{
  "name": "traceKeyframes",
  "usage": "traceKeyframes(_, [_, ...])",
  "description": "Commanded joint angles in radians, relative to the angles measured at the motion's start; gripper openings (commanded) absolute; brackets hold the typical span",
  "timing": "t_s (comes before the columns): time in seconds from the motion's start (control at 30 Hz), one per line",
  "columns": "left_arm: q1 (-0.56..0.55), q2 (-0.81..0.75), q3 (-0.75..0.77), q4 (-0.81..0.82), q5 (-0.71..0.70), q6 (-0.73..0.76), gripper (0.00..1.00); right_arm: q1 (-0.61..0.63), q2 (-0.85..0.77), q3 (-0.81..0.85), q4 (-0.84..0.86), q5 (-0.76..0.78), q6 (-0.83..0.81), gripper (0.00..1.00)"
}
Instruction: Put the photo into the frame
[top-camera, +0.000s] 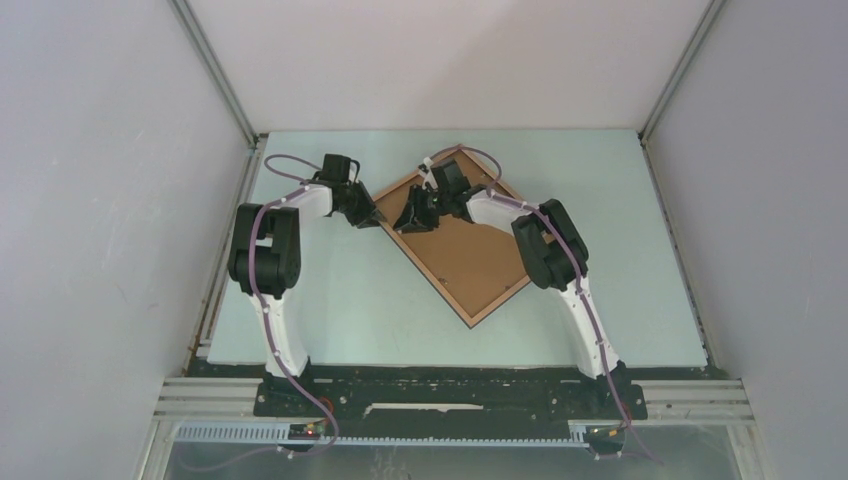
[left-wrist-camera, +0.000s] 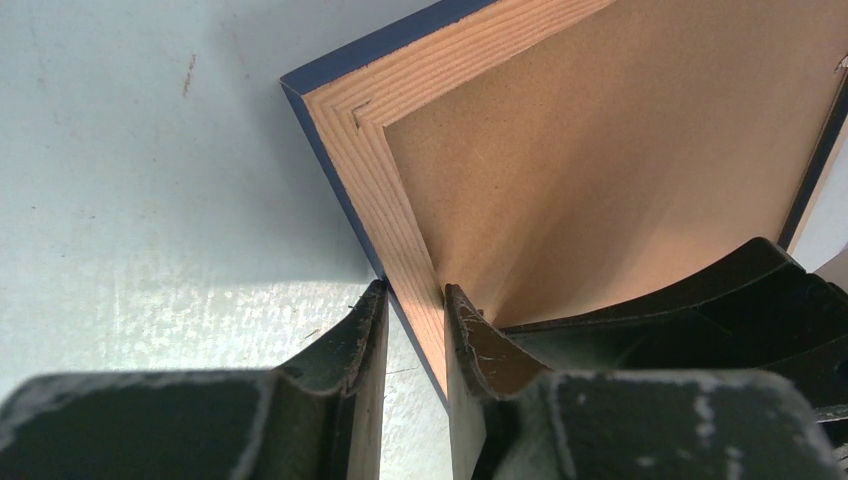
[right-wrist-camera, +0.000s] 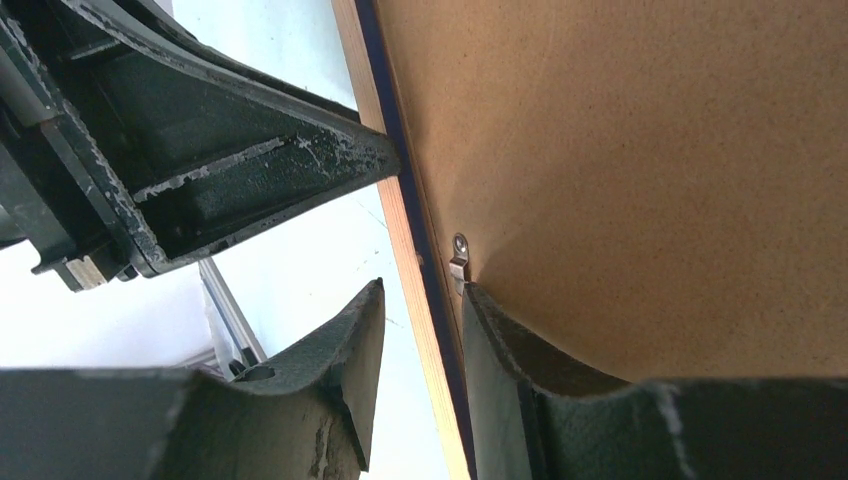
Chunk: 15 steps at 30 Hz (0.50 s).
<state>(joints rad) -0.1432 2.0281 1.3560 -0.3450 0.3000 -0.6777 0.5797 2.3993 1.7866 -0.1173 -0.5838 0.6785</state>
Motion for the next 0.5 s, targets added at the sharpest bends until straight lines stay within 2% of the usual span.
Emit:
traceKeyframes(0.0, [-0.001,0.033,0.01,0.026,-0.038,0.018,0.0,-0.008,0.046,0.052,-0.05,0.02,-0.017,0.43])
traceKeyframes(0.47, [-0.007,0.027,-0.004,0.043,-0.024,0.004,0.0,0.02,0.11,0.116,-0.037,-0.111,0.0,0.42])
